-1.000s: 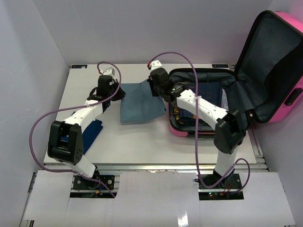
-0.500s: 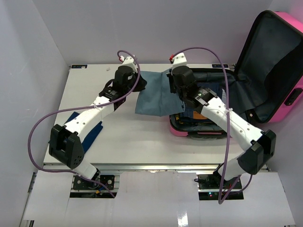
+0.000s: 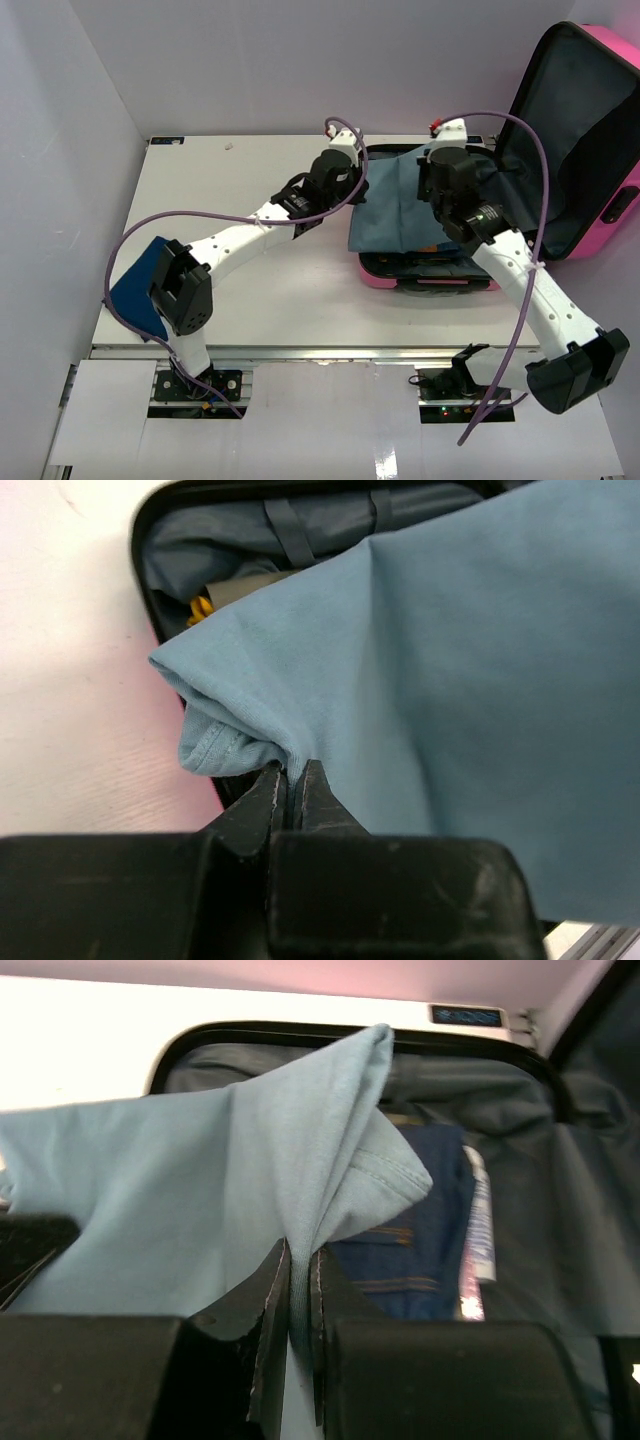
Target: Pack the luggage
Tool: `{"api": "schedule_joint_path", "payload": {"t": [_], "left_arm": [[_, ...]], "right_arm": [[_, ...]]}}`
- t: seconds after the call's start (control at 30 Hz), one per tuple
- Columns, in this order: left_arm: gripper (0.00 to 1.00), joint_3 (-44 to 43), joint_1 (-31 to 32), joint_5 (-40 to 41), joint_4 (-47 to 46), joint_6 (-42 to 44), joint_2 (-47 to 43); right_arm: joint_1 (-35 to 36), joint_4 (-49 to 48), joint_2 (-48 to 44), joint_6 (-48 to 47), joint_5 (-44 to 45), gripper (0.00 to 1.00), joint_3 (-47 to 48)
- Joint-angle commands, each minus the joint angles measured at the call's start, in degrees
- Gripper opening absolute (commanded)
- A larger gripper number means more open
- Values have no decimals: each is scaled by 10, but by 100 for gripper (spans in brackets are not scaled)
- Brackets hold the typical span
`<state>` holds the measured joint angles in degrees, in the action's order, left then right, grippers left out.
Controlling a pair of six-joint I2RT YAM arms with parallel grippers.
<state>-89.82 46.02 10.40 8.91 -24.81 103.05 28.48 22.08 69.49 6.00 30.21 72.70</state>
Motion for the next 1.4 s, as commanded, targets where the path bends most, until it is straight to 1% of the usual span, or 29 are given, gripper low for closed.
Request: {"api": "schedule_joint_path", "payload": {"t": [0.0, 0.13, 0.23, 0.47, 0.7, 0.83, 0.97, 1.0, 1.07, 1.17, 1.23, 1.3, 1.33, 1.37], "left_arm": [[0, -23, 13, 8, -38, 11, 4], [0, -26, 22, 9, -72, 12, 27], [0, -36, 24, 6, -79, 14, 52], [0, -21, 24, 4, -168, 33, 99], [0, -26, 24, 34, -226, 73, 154], [0, -41, 21, 53, -237, 98, 176], [0, -88, 17, 53, -199, 113, 229], [1, -98, 17, 60, -195, 114, 236], [5, -98, 16, 70, -204, 117, 241], [19, -86, 16, 83, -219, 122, 240], [25, -81, 15, 97, -222, 122, 236], [38, -78, 16, 106, -219, 123, 230], [43, -78, 15, 110, -215, 123, 226], [46, -77, 15, 112, -212, 122, 220]], "right_arm": [[-63, -41, -51, 4, -29, 8, -35], [-108, -52, -54, 2, -47, 8, -49], [-133, -58, -42, -2, -55, 8, -52], [-168, -100, -13, -7, -68, 8, -75], [-199, -140, 46, -7, -56, 8, -83], [-213, -159, 73, -7, -56, 8, -82], [-224, -209, 98, -6, -61, 8, -93], [-227, -211, 108, -4, -65, 8, -92], [-233, -214, 122, -2, -75, 9, -91], [-238, -214, 147, -4, -71, 16, -86], [-241, -214, 153, -5, -64, 24, -85], [-243, -214, 152, -4, -56, 44, -89], [-243, -213, 151, -4, -52, 51, -90], [-245, -210, 149, -3, -46, 55, -89]]}}
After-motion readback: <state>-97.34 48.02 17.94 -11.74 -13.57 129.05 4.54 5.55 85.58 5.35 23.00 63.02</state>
